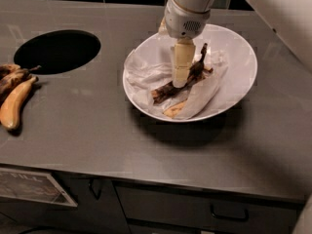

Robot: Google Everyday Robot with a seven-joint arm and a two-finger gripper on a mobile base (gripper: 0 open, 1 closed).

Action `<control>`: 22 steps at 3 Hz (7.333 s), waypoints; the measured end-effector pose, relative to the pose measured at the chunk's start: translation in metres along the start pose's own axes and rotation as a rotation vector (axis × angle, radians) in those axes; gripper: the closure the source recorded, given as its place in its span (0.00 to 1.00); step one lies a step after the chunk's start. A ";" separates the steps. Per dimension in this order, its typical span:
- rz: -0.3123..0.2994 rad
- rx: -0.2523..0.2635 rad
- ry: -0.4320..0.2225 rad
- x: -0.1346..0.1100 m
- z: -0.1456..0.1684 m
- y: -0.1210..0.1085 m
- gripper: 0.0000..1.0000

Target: Pick banana from white bowl

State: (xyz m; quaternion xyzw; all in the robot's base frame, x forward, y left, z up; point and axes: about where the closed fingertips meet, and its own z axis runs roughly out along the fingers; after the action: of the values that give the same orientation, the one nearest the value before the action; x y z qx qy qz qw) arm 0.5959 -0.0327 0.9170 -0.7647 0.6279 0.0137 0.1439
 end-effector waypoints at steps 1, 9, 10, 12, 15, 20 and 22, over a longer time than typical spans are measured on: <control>0.008 0.021 -0.010 0.002 -0.003 0.003 0.15; 0.075 -0.039 -0.064 0.029 0.027 0.019 0.44; 0.078 -0.045 -0.066 0.030 0.029 0.019 0.44; 0.085 -0.058 -0.070 0.033 0.035 0.022 0.43; 0.097 -0.092 -0.082 0.039 0.046 0.028 0.43; 0.087 -0.125 -0.081 0.040 0.054 0.027 1.00; 0.053 -0.070 -0.062 0.023 0.034 0.029 1.00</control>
Offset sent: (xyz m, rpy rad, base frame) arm -0.0165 -0.0209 0.0046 0.0448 -0.0346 -0.0537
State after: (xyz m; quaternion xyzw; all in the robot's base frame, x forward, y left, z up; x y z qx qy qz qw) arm 0.5782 -0.0515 0.8741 -0.7517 0.6423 0.0632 0.1358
